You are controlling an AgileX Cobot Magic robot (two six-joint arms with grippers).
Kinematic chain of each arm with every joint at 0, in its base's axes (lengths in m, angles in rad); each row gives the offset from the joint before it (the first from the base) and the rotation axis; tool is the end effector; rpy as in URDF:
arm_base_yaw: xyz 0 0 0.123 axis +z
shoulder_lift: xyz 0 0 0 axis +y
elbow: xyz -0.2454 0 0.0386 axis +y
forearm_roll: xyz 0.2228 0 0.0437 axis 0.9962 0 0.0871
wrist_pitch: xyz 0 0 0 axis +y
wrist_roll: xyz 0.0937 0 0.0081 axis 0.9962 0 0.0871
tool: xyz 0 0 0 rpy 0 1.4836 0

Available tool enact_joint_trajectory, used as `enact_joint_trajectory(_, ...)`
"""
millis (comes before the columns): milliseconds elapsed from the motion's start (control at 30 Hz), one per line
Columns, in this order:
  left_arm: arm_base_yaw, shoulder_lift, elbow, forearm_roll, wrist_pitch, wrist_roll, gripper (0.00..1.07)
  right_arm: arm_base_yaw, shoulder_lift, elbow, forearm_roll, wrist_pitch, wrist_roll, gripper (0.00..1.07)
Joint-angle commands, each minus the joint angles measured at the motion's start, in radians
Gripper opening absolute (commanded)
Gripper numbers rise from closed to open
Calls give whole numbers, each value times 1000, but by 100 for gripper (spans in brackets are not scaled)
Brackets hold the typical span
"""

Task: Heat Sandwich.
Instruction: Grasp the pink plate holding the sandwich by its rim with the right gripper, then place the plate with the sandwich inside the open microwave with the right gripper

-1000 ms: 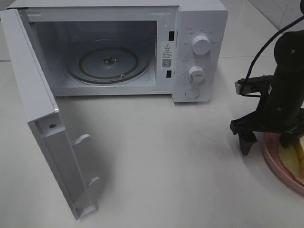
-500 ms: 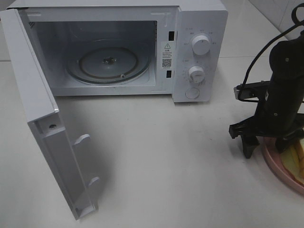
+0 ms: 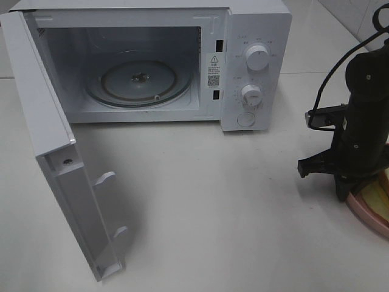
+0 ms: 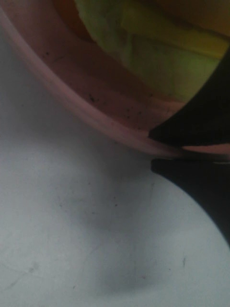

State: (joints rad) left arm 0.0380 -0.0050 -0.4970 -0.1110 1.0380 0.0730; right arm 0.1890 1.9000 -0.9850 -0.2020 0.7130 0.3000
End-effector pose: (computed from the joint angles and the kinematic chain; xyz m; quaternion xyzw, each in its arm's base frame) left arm 0.0134 -0.0085 0.2654 0.0164 0.8453 -0.0259 0.5335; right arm 0.2872 0.0423 0.0996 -0.0200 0.9974 -0.0615 0.0307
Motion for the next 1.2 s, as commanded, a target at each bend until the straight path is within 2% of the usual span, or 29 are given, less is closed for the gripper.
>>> enact_joint_trajectory(33, -8, -26, 4, -3, -9, -3, 101, -5, 5, 7, -6, -17, -4, 1)
enact_joint_trajectory(1200, -8, -26, 4, -3, -9, -3, 101, -2, -4, 6, -24, 32, -16, 1)
